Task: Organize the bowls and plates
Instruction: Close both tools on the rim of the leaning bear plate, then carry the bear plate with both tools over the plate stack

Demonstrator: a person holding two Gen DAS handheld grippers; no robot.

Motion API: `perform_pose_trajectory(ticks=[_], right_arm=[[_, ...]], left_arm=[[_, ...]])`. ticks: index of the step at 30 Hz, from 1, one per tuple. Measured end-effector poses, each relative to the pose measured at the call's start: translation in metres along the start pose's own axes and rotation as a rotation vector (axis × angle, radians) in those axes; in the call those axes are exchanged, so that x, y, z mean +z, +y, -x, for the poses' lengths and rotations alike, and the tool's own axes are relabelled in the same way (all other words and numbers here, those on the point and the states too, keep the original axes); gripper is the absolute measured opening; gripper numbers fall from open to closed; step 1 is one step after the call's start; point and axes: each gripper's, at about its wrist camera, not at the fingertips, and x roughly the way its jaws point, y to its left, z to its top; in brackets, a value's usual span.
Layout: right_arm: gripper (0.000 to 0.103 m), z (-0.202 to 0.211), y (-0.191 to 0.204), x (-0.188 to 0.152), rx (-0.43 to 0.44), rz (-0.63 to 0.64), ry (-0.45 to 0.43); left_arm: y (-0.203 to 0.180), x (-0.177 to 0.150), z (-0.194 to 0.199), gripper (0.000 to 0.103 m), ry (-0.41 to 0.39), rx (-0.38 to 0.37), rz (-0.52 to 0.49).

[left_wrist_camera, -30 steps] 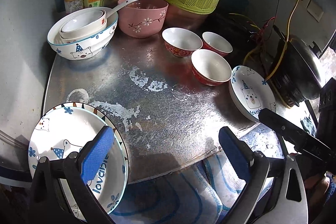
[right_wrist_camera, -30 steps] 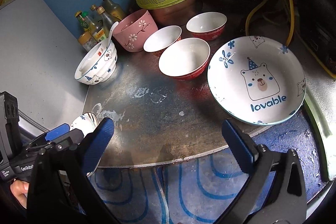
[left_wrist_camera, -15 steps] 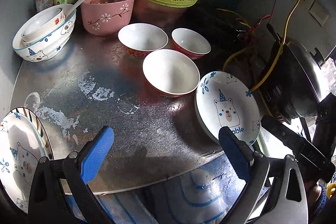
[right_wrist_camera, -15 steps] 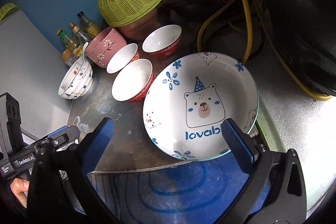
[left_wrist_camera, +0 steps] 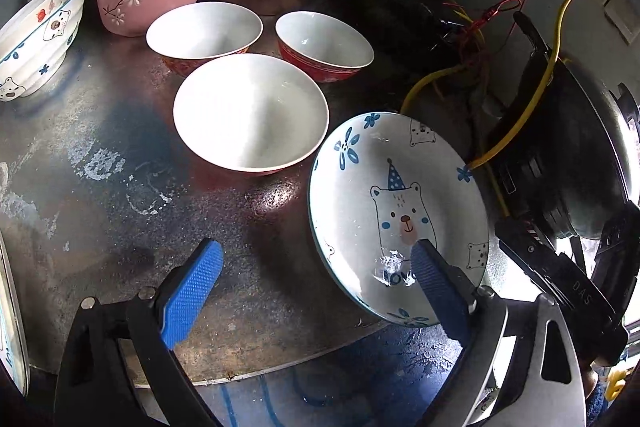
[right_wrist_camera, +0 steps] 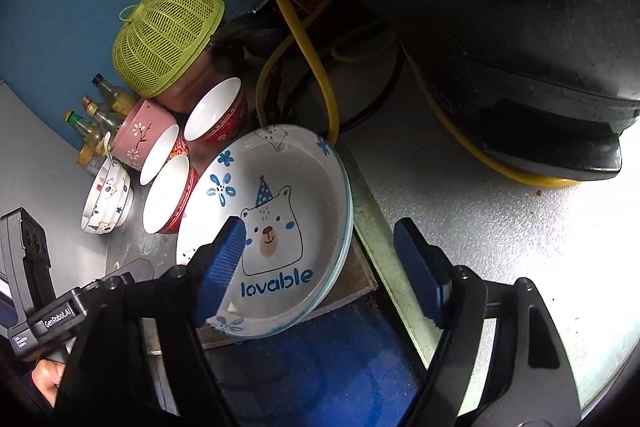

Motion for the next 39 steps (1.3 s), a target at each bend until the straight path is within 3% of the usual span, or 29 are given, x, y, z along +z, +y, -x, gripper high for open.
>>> perform_pose_trajectory(ticks=[7,8,10,13,15,19,21,25,39], right_arm=[[0.037,-0.022,-0.003,0.007,-0.021,0.004,0.012],[0.036,-0.024,-0.002,0.008,-0.024,0.008,0.014],[0.030,-0.028,-0.002,0.008,-0.028,0.019,0.023],[0.022,-0.033,-0.002,0.008,-0.040,0.027,0.033],[0.021,-0.035,-0.001,0.008,-0.049,0.037,0.030],[0.016,-0.038,-0.002,0.008,-0.062,0.052,0.039],[0.014,-0.041,-0.002,0.009,-0.068,0.054,0.046],[0.007,-0.039,-0.004,0.008,-0.085,0.064,0.036],[0.008,-0.014,0.006,-0.009,-0.093,0.087,0.021]], left_arm=[[0.001,0.007,-0.023,0.076,0.021,0.011,0.025],[0.002,0.008,-0.026,0.065,0.026,0.016,0.026],[0.003,0.008,-0.032,0.052,0.046,0.021,0.029],[0.004,0.010,-0.037,0.051,0.044,0.014,0.043],[0.004,0.011,-0.039,0.044,0.038,0.011,0.049],[0.001,0.018,-0.049,0.026,0.052,0.004,0.047],[0.000,0.019,-0.054,0.011,0.068,-0.002,0.042],[-0.001,0.021,-0.057,0.007,0.061,0.015,0.023],[0.003,-0.009,-0.023,0.006,0.049,0.014,-0.053]])
